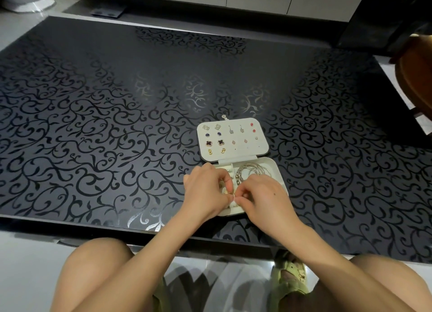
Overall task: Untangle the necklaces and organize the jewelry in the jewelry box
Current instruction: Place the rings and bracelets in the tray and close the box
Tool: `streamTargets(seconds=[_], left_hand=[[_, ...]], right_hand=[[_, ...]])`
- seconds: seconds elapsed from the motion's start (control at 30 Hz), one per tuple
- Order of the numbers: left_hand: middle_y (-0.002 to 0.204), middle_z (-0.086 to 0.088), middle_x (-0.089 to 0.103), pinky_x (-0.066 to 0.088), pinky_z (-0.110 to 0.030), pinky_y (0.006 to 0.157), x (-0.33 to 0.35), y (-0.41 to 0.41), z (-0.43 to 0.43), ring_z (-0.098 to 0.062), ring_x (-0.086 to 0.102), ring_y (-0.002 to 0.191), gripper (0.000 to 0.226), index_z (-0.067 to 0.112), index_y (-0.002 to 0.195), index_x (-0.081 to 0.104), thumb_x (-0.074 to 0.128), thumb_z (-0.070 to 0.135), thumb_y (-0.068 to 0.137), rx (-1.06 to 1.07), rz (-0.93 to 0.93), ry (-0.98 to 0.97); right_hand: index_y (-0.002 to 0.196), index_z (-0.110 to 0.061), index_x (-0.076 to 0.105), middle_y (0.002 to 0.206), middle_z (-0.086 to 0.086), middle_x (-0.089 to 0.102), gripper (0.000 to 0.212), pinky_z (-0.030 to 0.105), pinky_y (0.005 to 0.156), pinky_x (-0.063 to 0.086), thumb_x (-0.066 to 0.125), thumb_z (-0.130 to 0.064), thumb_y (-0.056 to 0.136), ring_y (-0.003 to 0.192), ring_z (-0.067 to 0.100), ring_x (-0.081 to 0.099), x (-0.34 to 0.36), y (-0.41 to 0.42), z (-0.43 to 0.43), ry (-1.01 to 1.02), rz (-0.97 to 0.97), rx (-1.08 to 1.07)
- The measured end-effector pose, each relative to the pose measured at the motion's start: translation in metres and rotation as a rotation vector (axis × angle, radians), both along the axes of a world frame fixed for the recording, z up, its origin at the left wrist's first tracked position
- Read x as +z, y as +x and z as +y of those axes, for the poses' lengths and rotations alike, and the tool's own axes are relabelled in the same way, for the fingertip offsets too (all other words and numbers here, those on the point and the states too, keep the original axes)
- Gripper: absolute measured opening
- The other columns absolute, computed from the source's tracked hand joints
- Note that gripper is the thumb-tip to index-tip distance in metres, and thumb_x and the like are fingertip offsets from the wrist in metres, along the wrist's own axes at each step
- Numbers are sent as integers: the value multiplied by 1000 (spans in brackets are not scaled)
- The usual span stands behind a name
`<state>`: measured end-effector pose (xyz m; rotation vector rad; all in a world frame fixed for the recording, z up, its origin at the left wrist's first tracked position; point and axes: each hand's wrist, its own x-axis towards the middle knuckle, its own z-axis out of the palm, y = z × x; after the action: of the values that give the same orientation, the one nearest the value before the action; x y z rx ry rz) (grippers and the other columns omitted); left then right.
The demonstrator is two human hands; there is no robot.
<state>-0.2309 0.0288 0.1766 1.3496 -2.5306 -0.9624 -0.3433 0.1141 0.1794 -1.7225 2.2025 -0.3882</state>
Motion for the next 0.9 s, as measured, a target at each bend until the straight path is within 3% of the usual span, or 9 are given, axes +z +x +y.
streamTargets(seconds=[0.17, 0.37, 0.67, 0.9], left_hand=[[91, 10, 48, 27, -31, 86, 1, -1, 0, -13, 42, 100, 25, 34, 64, 51, 74, 28, 73, 13, -3, 9], [91, 10, 45, 26, -31, 85, 1, -1, -1, -13, 40, 100, 27, 34, 64, 49, 72, 26, 74, 6, -22, 12], [89, 11, 42, 23, -29, 81, -1, -2, -1, -13, 39, 99, 23, 34, 69, 51, 72, 27, 74, 4, -11, 0], [96, 8, 48, 25, -30, 83, -2, -1, -2, -14, 40, 101, 18, 33, 72, 54, 71, 31, 75, 5, 1, -6]], right_hand=[[77, -22, 62, 70, -15, 47, 14, 21, 71, 30, 56, -20, 89, 85, 10, 47, 3, -4, -10, 96, -73, -56], [73, -23, 58, 76, -12, 53, 19, 26, 78, 41, 52, -17, 90, 88, 14, 53, 7, -3, -14, 146, -32, -3], [67, -27, 59, 58, -14, 50, 26, 21, 71, 36, 51, -12, 87, 70, 5, 48, 17, -8, -20, 289, -162, -30], [71, -26, 59, 59, -14, 41, 17, 24, 71, 33, 56, -20, 86, 68, 6, 42, 11, -5, -19, 141, -69, -17]])
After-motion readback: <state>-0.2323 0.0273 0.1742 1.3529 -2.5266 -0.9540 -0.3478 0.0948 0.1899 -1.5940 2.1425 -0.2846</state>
